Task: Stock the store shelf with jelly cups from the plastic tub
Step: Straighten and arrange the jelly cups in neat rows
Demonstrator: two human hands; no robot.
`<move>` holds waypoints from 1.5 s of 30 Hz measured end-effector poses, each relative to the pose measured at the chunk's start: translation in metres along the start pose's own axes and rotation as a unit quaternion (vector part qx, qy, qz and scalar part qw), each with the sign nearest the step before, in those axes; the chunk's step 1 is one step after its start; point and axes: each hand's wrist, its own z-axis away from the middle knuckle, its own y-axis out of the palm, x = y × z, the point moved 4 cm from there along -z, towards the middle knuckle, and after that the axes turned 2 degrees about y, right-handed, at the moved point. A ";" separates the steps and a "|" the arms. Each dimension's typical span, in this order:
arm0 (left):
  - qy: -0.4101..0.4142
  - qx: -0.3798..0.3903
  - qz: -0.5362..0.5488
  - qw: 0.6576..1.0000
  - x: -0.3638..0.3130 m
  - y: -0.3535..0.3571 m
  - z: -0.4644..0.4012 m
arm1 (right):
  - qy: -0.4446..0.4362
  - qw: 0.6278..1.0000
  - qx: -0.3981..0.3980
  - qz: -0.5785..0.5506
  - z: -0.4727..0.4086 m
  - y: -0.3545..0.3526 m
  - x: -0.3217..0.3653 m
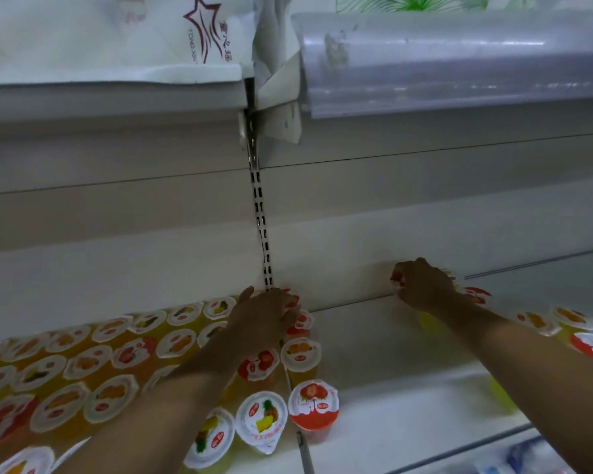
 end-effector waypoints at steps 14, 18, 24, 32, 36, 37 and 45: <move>-0.004 -0.004 0.017 1.000 0.004 0.001 -0.005 | -0.176 0.957 -0.035 -0.228 0.016 0.042 0.110; -0.010 0.003 0.007 1.000 0.005 0.002 -0.008 | -0.180 0.956 -0.051 -0.226 0.013 0.049 0.115; -0.020 0.019 0.012 1.000 0.009 0.006 -0.010 | -0.199 0.953 -0.019 -0.226 0.019 0.046 0.116; 0.014 -0.069 0.094 0.993 -0.006 -0.006 0.034 | -0.127 0.989 -0.066 0.039 0.042 -0.010 0.042; 0.006 -0.054 0.099 0.994 -0.014 -0.008 0.043 | -0.046 0.984 0.053 0.164 0.043 -0.020 -0.009; -0.002 -0.050 0.105 0.993 -0.016 -0.007 0.044 | -0.043 0.983 0.070 0.167 0.044 -0.019 -0.015; -0.005 -0.062 0.111 0.992 -0.025 -0.015 0.049 | -0.074 0.995 0.050 0.039 0.054 -0.011 0.014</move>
